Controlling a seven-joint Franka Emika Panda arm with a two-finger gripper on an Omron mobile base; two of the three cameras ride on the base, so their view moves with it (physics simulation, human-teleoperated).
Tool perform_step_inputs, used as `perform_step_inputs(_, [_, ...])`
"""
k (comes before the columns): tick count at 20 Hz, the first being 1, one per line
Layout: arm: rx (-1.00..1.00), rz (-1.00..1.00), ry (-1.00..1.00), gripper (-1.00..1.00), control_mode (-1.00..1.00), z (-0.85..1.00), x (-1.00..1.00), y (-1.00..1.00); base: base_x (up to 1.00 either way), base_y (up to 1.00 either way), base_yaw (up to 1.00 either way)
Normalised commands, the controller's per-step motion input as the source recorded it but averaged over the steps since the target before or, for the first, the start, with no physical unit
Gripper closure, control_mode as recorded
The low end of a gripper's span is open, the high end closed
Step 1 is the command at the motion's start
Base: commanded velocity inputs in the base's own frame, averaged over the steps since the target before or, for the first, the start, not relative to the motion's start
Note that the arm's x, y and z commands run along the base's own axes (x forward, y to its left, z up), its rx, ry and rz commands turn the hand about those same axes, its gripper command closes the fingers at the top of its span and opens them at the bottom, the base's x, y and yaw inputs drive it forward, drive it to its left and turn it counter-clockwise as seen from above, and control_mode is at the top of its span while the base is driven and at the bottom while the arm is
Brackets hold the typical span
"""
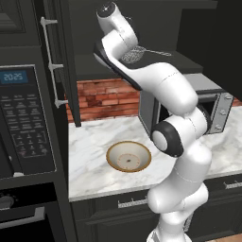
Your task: Open the cabinet and setup a tea strainer by placing it in the bowl upright.
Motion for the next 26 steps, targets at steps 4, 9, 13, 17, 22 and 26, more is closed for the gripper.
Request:
perform_step_inputs(4, [-0.15, 0.00, 0.00, 1.00, -1.00, 0.00, -0.50, 0.18, 0.00, 0.00, 0.00])
perform_step_inputs(9, [-0.03, 0.00, 0.00, 1.00, -1.00, 0.05, -0.86, 0.00, 0.00, 0.00, 0.00])
perform_step_inputs(13, [0.00, -0.03, 0.00, 1.00, -1.00, 0.13, -1.00, 0.00, 0.00, 0.00, 0.00])
perform_step_inputs(17, [0.00, -0.05, -0.05, 1.00, -1.00, 0.02, -1.00, 0.00, 0.00, 0.00, 0.00])
perform_step_inputs(22, [0.00, -0.06, -0.10, 1.00, -1.00, 0.00, -1.00, 0.00, 0.00, 0.00, 0.00])
perform_step_inputs(26, [0.00, -0.08, -0.03, 1.00, -1.00, -0.11, -1.00, -0.11, 0.00, 0.00, 0.00])
